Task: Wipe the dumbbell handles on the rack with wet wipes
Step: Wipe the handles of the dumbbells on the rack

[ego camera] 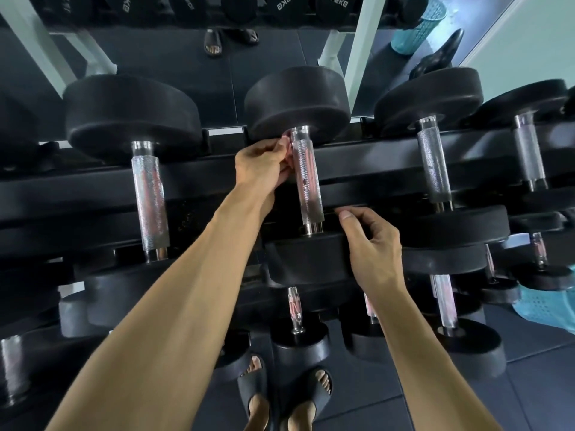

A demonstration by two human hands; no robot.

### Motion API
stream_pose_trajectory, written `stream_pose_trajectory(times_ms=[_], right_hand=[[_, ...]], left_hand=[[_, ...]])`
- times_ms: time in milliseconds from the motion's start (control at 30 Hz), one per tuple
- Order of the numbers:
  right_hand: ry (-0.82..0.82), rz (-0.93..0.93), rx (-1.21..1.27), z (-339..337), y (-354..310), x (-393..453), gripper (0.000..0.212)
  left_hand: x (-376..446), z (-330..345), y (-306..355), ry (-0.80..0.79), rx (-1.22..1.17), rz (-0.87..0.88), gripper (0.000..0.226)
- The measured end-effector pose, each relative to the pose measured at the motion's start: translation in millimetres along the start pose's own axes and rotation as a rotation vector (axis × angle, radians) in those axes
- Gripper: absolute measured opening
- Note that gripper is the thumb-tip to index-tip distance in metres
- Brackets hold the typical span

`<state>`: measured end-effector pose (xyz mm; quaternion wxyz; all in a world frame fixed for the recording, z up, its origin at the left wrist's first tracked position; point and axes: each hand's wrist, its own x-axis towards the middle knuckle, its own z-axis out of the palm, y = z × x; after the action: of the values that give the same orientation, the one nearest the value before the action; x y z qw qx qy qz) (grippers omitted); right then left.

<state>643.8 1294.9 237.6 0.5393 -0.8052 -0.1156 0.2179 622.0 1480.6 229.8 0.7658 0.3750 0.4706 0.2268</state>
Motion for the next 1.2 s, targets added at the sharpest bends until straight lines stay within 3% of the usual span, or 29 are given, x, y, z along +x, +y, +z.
stream_pose_trajectory(times_ms=[67, 200, 367, 433, 567, 633, 767, 900, 967, 1067, 1200], right_hand=[[-0.003, -0.004, 0.004, 0.6, 0.8, -0.4, 0.014], [-0.002, -0.017, -0.003, 1.1, 4.3, 0.3, 0.016], [-0.015, -0.005, -0.014, 0.5, 8.1, 1.8, 0.020], [-0.016, -0.006, -0.016, 0.9, 7.8, 2.1, 0.025], [-0.007, -0.015, -0.040, 0.3, 7.1, 0.7, 0.016], [-0.018, -0.011, -0.060, 0.3, 5.0, -0.9, 0.015], [-0.030, -0.049, -0.131, 0.1, 4.3, -7.0, 0.037], [-0.040, -0.087, -0.157, 0.0, 7.2, -10.1, 0.045], [-0.047, -0.081, -0.160, -0.5, 7.0, -9.9, 0.044], [-0.062, -0.068, -0.166, -1.1, 6.1, -9.4, 0.038], [-0.060, -0.067, -0.167, -1.9, 7.2, -8.7, 0.047]], left_hand=[[-4.5, -0.3, -0.9, -0.040, -0.025, -0.040, 0.010], [-31.9, -20.7, -21.3, -0.129, 0.151, -0.134, 0.011], [-9.6, 4.9, -2.8, 0.025, -0.095, -0.097, 0.013], [-3.0, 10.5, 2.8, 0.035, -0.072, -0.109, 0.010], [-22.7, -16.7, -14.6, -0.133, 0.152, -0.205, 0.002], [-23.6, -21.9, -16.9, -0.123, 0.118, -0.199, 0.006], [-7.5, -8.7, -9.3, -0.020, 0.164, -0.127, 0.007], [-6.5, -6.5, -10.8, -0.119, -0.006, -0.186, 0.016], [-11.0, -15.4, -20.8, -0.179, 0.063, -0.225, 0.023], [-18.6, -24.7, -28.4, -0.183, 0.229, -0.207, 0.009], [3.3, -7.6, -4.9, -0.051, -0.100, -0.141, 0.009]])
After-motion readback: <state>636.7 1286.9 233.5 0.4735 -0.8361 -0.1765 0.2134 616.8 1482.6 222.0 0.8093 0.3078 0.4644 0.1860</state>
